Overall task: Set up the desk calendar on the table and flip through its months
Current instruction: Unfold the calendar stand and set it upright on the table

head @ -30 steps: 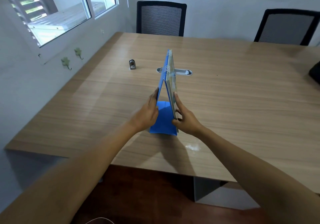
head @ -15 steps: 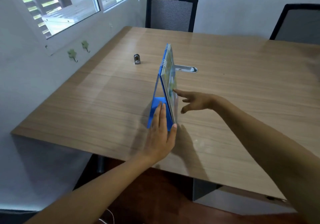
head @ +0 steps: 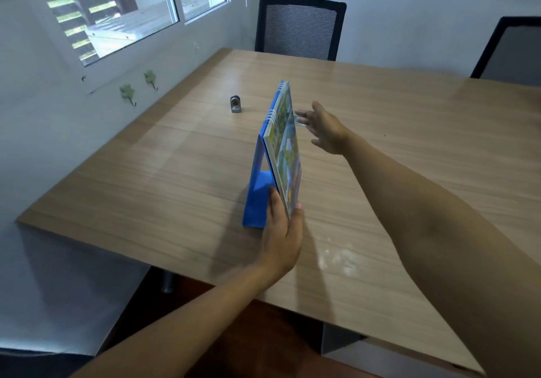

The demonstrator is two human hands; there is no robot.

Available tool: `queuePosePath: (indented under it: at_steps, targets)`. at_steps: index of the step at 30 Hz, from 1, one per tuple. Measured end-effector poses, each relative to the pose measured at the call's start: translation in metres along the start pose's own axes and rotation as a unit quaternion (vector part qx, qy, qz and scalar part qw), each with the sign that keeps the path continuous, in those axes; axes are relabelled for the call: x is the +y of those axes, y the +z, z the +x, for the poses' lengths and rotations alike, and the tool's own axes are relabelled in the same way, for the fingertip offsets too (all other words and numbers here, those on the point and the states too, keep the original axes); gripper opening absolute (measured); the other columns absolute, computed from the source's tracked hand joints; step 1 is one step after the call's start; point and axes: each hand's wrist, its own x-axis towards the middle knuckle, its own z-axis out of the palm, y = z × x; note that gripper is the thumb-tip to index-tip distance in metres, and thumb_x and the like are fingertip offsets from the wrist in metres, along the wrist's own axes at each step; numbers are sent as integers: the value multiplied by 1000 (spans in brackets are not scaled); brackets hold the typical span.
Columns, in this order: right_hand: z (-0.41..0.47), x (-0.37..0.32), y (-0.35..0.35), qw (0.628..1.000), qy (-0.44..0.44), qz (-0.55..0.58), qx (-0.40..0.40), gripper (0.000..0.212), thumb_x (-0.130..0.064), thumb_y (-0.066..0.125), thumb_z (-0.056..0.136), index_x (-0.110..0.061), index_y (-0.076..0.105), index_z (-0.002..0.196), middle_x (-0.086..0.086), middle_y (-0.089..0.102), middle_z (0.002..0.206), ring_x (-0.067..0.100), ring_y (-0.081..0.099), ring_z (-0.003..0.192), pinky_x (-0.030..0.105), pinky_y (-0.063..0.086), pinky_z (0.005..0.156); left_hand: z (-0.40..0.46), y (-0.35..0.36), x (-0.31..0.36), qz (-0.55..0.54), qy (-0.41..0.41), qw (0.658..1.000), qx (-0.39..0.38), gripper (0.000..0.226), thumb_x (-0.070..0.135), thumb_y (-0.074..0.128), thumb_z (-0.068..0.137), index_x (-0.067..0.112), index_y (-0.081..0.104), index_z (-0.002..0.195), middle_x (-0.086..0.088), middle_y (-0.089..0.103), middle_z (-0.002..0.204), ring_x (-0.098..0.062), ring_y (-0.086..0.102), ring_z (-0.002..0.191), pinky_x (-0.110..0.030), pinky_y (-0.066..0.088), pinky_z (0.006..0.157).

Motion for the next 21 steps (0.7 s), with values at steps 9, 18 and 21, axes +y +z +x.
queuePosePath:
  at_steps: [9, 18, 21]
  targets:
    - [3, 2, -2, 999, 16, 42, -8, 69, -54, 3, 98, -17, 43, 140, 8, 46, 144, 22, 43, 125, 52, 20, 114, 2, 14, 23, -42, -54, 998, -2, 81, 45, 35, 99, 15, -21, 150, 0, -18, 161, -14, -9, 150, -37, 6, 124]
    - [-24, 16, -15, 996, 6, 64, 62, 62, -52, 7, 99, -22, 43, 140, 4, 44, 146, 18, 44, 124, 56, 24, 111, 18, 7, 23, -28, -76, 997, 14, 85, 54, 28, 97, 10, -23, 149, -2, -22, 160, -14, -15, 149, -36, 1, 123]
    - [-42, 26, -16, 992, 1, 90, 90, 58, -51, 9, 100, -27, 40, 142, -1, 41, 149, 13, 42, 124, 53, 29, 107, 30, -9, 16, -10, -67, 998, 0, 82, 56, 21, 96, 11, -19, 151, -1, -21, 161, -13, -14, 149, -33, -1, 122]
